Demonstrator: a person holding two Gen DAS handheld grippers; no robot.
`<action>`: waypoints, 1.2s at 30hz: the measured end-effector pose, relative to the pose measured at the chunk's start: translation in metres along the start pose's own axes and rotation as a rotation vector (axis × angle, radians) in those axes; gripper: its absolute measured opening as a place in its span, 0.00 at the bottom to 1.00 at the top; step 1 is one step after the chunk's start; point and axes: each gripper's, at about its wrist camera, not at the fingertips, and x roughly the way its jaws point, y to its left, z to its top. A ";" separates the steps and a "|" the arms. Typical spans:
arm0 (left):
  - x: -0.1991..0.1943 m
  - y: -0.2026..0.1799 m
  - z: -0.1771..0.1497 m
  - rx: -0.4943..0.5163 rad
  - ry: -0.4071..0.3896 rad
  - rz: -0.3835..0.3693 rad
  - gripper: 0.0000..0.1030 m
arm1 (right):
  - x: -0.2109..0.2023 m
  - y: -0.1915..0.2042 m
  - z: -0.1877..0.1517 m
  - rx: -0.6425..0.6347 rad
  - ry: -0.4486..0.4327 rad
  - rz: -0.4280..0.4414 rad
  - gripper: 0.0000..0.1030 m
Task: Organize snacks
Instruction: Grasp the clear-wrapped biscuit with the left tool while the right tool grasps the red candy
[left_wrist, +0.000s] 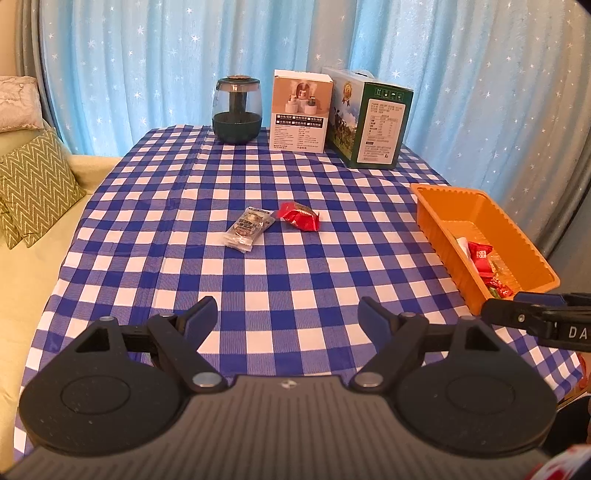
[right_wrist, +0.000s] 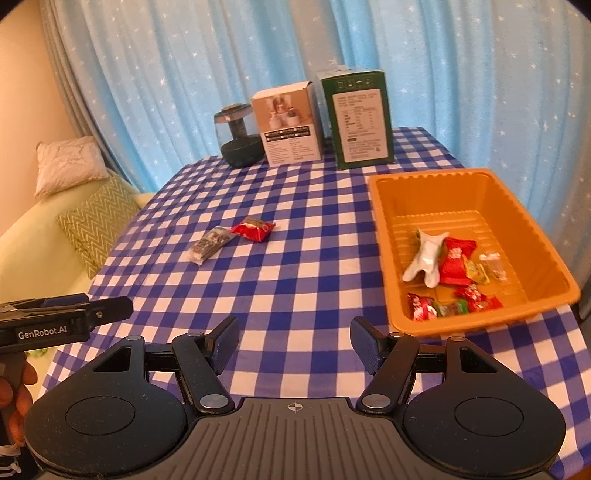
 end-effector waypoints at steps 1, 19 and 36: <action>0.003 0.001 0.001 0.004 0.000 -0.001 0.79 | 0.003 0.002 0.001 -0.007 0.001 0.002 0.65; 0.089 0.029 0.029 0.042 -0.008 0.012 0.79 | 0.106 0.013 0.040 -0.145 -0.033 0.031 0.65; 0.174 0.053 0.052 0.134 -0.010 0.045 0.72 | 0.217 0.021 0.080 -0.322 0.032 0.106 0.64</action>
